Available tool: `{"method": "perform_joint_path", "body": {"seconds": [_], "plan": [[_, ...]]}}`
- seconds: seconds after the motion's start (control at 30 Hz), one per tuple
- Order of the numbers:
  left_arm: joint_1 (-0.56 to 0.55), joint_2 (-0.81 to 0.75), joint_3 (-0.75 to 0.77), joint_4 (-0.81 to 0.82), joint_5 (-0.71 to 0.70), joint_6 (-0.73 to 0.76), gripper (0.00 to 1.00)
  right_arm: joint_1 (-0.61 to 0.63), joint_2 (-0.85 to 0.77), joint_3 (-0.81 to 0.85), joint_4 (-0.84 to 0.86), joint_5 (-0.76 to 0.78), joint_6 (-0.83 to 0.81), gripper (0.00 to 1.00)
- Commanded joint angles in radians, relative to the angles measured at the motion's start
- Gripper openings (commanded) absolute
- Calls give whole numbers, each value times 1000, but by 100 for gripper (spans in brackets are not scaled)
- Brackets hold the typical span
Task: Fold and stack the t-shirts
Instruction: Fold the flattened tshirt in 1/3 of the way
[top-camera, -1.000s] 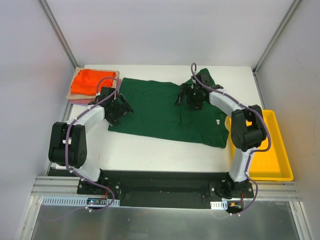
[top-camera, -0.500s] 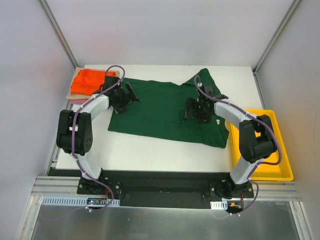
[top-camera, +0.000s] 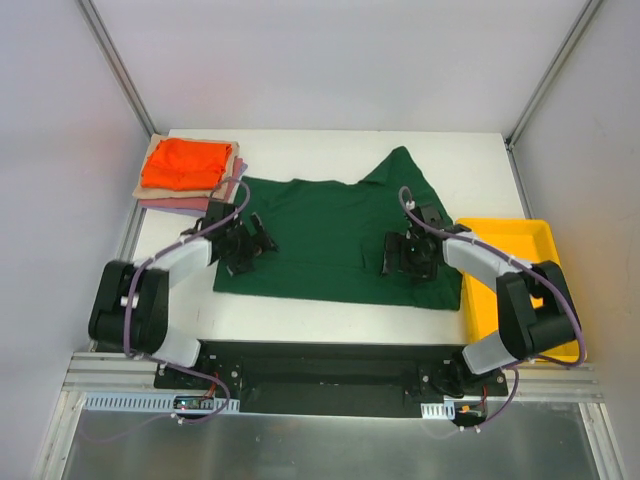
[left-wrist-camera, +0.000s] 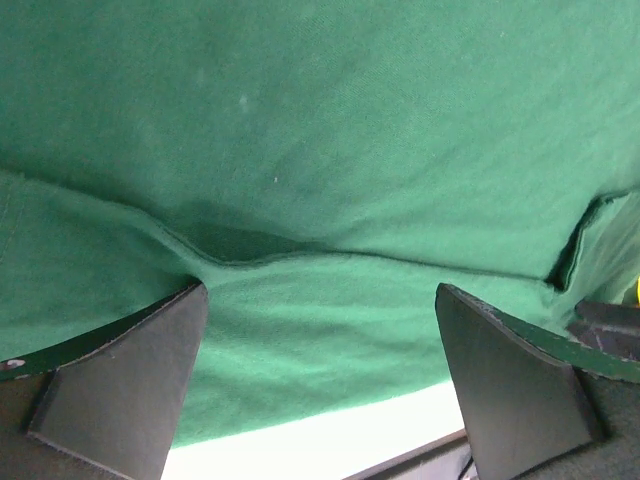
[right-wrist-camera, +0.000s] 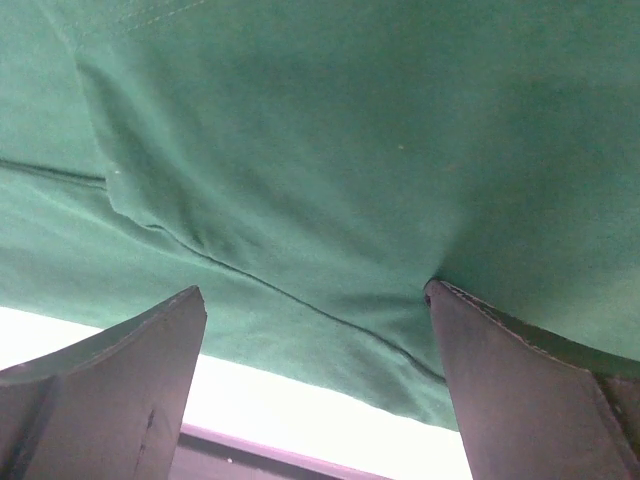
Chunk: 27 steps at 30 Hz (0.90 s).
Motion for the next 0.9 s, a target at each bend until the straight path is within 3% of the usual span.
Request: {"method": "perform_joint_path", "body": {"seconds": [0.0, 0.1, 0.23, 0.37, 0.57, 0.73, 0.87], "plan": [[-2, -209, -231, -156, -76, -46, 99, 15, -110, -95, -103, -21, -33, 96], [-3, -413, -317, -260, -141, -92, 99, 41, -186, -144, -133, -36, -28, 96], [-2, -623, -320, -351, -207, -96, 99, 68, -283, -190, -154, -58, 10, 96], [-3, -694, -233, -374, -251, -69, 99, 78, -360, -183, -177, -49, 39, 96], [1, -566, -41, -377, -435, -69, 99, 68, -427, -100, -136, 103, 47, 96], [12, -310, 178, -351, -429, -23, 99, 53, -202, 99, -81, 27, 7, 96], [20, -92, 348, -352, -495, -1, 99, 33, -6, 328, -97, 75, -27, 96]]}}
